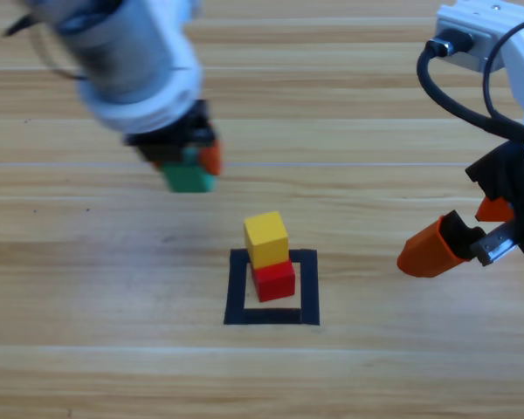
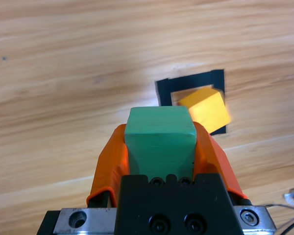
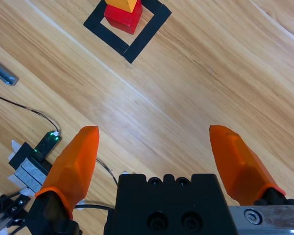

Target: Stack the blocks in the rectangular block: red at the bottom, yellow in the middle, green on top

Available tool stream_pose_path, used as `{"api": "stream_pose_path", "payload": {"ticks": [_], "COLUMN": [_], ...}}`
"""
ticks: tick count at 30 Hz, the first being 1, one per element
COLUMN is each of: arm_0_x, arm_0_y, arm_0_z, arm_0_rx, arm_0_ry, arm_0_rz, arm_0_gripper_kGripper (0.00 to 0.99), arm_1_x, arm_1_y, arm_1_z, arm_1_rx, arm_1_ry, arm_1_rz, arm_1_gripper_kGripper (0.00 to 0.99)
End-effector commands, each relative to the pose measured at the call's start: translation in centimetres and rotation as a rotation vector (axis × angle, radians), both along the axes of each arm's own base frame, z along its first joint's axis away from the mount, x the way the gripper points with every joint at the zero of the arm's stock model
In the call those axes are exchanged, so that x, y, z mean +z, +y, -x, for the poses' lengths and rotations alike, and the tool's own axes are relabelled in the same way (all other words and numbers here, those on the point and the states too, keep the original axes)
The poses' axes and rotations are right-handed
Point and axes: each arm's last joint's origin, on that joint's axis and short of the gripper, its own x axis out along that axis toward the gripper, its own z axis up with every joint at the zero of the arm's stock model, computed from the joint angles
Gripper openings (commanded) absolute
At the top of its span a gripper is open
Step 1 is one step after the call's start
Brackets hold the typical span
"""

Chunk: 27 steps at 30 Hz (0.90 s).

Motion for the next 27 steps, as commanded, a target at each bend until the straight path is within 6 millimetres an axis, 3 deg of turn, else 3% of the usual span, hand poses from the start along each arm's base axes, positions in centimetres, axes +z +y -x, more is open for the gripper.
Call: {"api": "stream_pose_path", "payload": {"ticks": [1, 5, 15, 27], "arm_0_x": [-3.9, -4.3, -3.7, -5.4], "arm_0_y": [-7.2, -9.1, -9.4, -9.8], "arm_0_z": [-0.4, 0.0, 0.3, 0.1], "arm_0_rx": [-0.035, -0.009, 0.03, 0.032], "arm_0_ry": [0.105, 0.123, 0.127, 0.142], "arm_0_rz": [-0.112, -0.11, -0.081, -0.121], "arm_0_gripper_kGripper": [0.04, 0.04, 0.044, 0.054], "arm_1_x": [-0.2, -0.2, -0.2, -0.4], "arm_1_y": [-0.6, -0.6, -0.6, -0.4], "arm_1_z": [-0.4, -0.5, -0.4, -0.5], "arm_1_rx": [0.0, 0.0, 0.005, 0.015], "arm_1_ry": [-0.002, -0.002, 0.002, 0.008], "arm_1_rz": [-0.022, -0.021, -0.022, -0.017], "arm_1_gripper_kGripper": [0.99, 0.99, 0.99, 0.99]}}
